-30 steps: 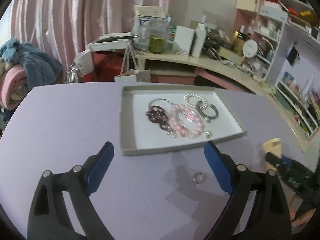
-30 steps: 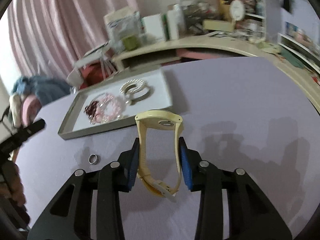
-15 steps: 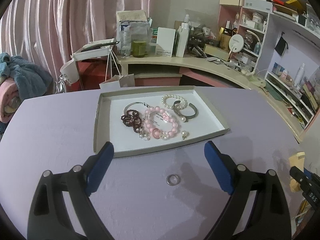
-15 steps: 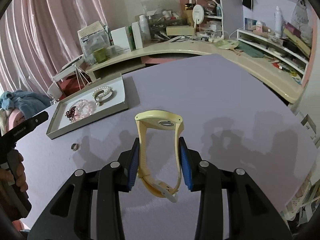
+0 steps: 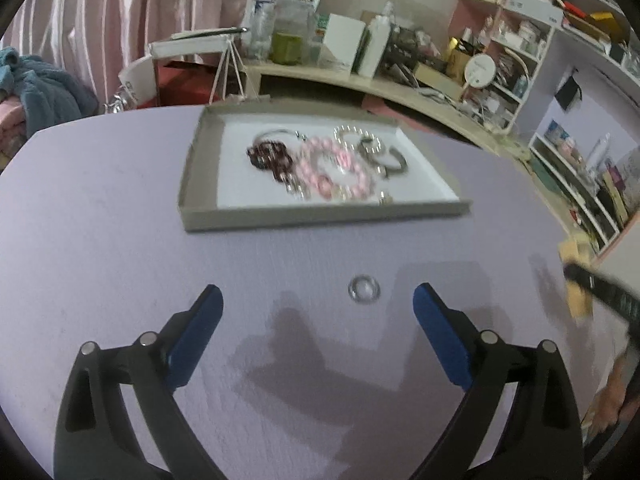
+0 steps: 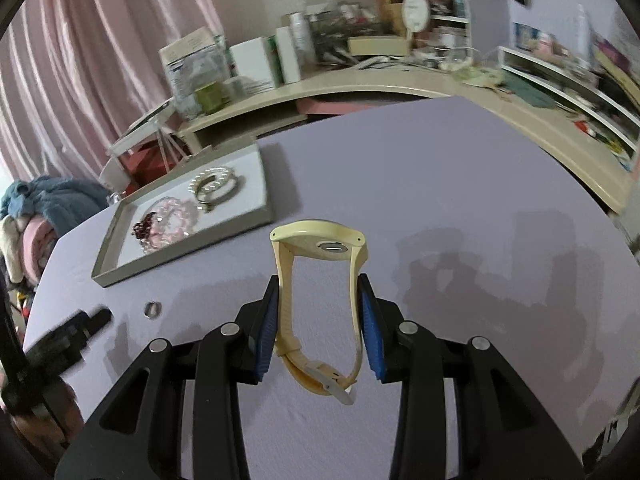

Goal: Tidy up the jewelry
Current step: 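Close the left tool on the silver ring while the right holds the yellow watch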

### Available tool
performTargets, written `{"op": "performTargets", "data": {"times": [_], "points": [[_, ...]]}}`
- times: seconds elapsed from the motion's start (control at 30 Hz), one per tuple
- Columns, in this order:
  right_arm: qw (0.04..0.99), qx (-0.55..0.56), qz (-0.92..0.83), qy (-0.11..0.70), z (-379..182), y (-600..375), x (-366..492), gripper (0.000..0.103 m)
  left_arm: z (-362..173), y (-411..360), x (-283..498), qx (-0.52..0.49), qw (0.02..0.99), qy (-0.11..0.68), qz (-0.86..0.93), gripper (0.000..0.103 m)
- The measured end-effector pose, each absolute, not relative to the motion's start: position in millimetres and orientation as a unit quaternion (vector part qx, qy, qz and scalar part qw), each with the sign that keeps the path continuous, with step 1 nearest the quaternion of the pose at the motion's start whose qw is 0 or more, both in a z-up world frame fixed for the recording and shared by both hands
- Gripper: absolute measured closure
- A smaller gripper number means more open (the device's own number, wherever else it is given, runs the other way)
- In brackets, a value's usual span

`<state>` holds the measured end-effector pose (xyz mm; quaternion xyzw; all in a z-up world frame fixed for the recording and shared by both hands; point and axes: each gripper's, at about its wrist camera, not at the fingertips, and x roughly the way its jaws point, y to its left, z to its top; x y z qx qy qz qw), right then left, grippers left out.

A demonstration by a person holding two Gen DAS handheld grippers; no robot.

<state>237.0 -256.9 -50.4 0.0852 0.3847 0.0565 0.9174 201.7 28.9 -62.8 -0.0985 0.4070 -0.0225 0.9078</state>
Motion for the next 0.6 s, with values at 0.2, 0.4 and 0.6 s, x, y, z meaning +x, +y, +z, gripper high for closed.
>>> {"op": "performTargets", "data": {"times": [0.2, 0.4, 0.6], "points": [[0.911, 0.097, 0.077, 0.394, -54.7, -243.6, 263.5, 0.064, -68.9, 14.8, 211.5, -0.062, 0.908, 0.413, -0.041, 0.007], [0.905, 0.111, 0.083, 0.403, -58.8, -243.5, 279.8, 0.064, -84.2, -16.4, 240.1, -0.033, 0.893, 0.447, -0.052, 0.027], [0.902, 0.117, 0.093, 0.406, -58.8, -242.5, 289.3, 0.064, -91.1, -28.4, 242.9, -0.007, 0.895, 0.446, -0.022, 0.049]]}}
